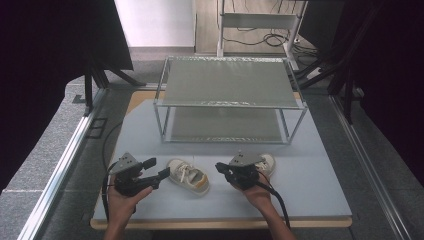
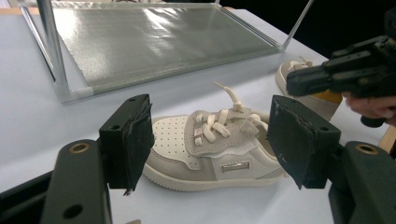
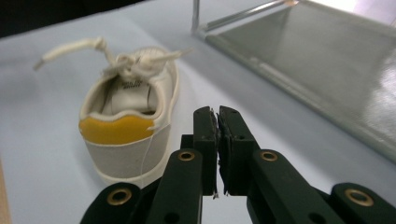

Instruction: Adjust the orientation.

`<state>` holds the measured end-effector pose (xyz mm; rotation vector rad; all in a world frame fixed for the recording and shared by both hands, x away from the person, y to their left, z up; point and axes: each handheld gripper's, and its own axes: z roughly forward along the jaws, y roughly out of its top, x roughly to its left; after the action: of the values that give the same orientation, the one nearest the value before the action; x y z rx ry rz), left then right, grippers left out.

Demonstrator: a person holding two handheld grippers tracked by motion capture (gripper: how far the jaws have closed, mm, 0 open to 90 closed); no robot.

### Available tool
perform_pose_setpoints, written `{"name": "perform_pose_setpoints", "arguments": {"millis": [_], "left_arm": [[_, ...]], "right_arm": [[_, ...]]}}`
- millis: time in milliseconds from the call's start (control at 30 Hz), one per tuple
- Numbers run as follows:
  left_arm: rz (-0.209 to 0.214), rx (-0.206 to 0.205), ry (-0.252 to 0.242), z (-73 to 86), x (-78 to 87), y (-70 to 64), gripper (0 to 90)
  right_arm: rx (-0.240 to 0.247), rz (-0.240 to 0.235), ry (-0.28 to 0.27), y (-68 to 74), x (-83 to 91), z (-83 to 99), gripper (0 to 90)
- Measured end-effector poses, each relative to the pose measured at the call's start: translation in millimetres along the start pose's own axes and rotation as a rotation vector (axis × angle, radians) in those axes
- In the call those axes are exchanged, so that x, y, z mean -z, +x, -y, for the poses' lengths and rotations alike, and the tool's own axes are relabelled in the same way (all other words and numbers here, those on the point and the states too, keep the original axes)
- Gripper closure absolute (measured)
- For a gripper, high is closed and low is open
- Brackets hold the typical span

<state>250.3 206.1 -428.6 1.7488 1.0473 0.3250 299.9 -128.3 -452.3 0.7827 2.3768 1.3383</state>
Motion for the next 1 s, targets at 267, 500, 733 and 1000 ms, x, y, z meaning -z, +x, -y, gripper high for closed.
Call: {"name": "perform_pose_setpoints", "arguments": {"millis": [267,500,733,1000], "left_arm": [[0.019,-0.016,0.023,1.1,-7.5,-6.5,31.2],[0.017,-0.015,0.032,2.3,-10.6,-6.1,31.2],[0.018,-0.014,0.031,2.4,-9.7,-5.0,31.2],[0.020,-0.015,0.033,2.2,-10.0,-4.6,31.2]], "right_arm": [[0.042,0.020,0.047,12.7,-8.4,5.7,86.3],[0.106,0.042,0.078,25.2,-16.5,7.5,86.2],[0.134,0.026,0.094,33.3,-20.1,8.7,88.6],[0.129,-0.023,0.090,50.9,-17.9,10.5,89.5]]}}
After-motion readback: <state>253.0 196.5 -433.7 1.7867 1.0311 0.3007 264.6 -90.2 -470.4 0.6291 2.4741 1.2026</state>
